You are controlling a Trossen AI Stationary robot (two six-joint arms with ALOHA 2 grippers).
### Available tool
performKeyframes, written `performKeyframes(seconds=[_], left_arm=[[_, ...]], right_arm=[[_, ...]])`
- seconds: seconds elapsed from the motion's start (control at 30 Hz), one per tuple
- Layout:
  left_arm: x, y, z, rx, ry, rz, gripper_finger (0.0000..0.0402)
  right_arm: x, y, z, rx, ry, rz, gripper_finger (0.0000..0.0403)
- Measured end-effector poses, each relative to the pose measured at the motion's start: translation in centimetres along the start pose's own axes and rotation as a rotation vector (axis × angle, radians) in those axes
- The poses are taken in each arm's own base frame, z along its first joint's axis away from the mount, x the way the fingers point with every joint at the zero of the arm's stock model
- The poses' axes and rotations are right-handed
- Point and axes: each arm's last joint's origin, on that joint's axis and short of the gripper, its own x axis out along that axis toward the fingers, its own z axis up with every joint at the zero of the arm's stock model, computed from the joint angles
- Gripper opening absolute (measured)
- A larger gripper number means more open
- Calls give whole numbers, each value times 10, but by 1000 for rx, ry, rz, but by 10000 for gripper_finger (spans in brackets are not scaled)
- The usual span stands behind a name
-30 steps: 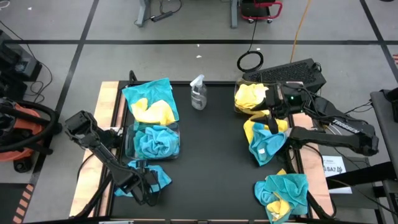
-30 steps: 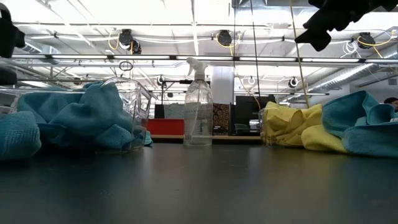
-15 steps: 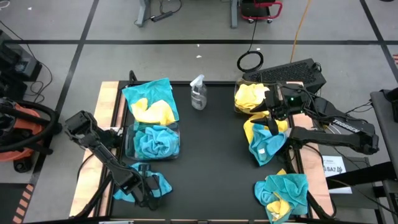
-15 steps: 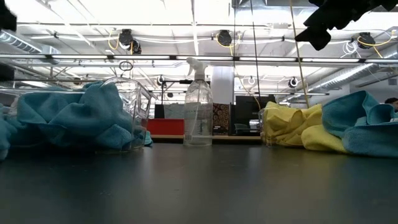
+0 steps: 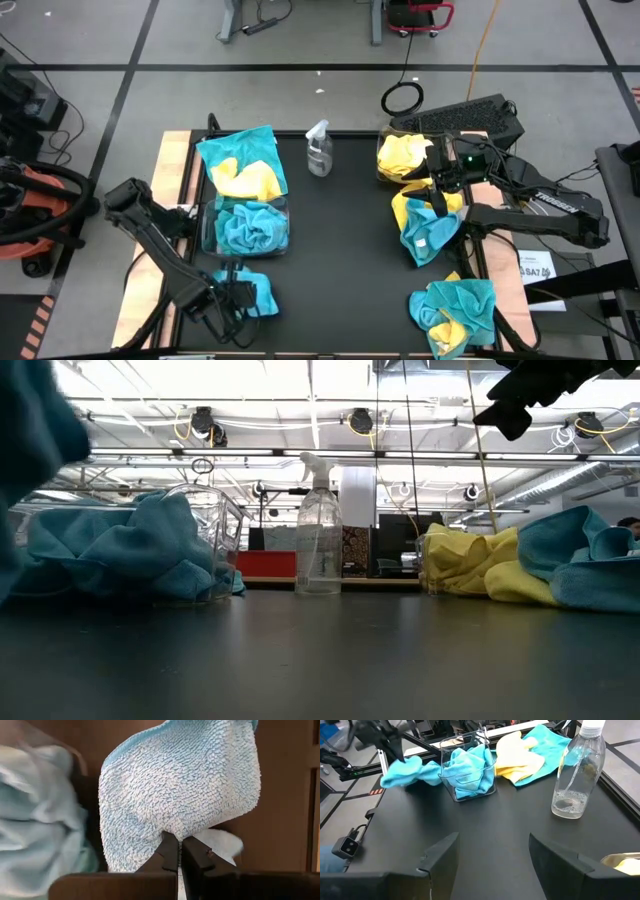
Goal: Sort microfiber towel by color & place in baskets
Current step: Put the blue towel into the bottom transparent bin
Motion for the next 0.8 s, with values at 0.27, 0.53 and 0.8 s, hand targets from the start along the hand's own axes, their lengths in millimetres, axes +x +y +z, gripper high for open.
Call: performKeyframes(seconds=[0.27, 0.53, 0.8], left_arm=[[-44, 5, 9, 13, -64, 72, 2], [-72, 9, 14, 54, -162, 150, 2], [-83, 14, 19, 136, -255, 250, 2]], right_arm=[[1, 3, -1, -1, 16, 22, 231], [3, 11, -2, -26, 32, 76, 231], [5, 19, -2, -51, 31, 135, 231]])
